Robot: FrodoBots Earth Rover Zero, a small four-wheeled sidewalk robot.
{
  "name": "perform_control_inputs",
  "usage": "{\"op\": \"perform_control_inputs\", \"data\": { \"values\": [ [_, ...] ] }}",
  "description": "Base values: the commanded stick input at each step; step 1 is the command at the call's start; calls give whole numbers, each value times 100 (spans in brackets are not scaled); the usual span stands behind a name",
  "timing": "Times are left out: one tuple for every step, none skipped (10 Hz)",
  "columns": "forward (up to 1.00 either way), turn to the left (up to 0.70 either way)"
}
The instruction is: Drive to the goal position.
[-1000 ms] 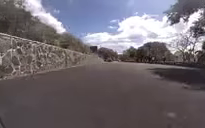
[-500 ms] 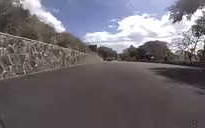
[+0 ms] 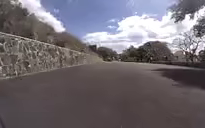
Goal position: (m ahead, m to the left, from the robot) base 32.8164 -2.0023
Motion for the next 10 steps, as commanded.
{"op": "perform_control_inputs", "data": {
  "values": [
    [85,1],
    [85,1],
    [85,1],
    [85,1],
    [85,1],
    [85,1],
    [85,1],
    [85,1],
    [85,1],
    [85,1]
  ]
}}
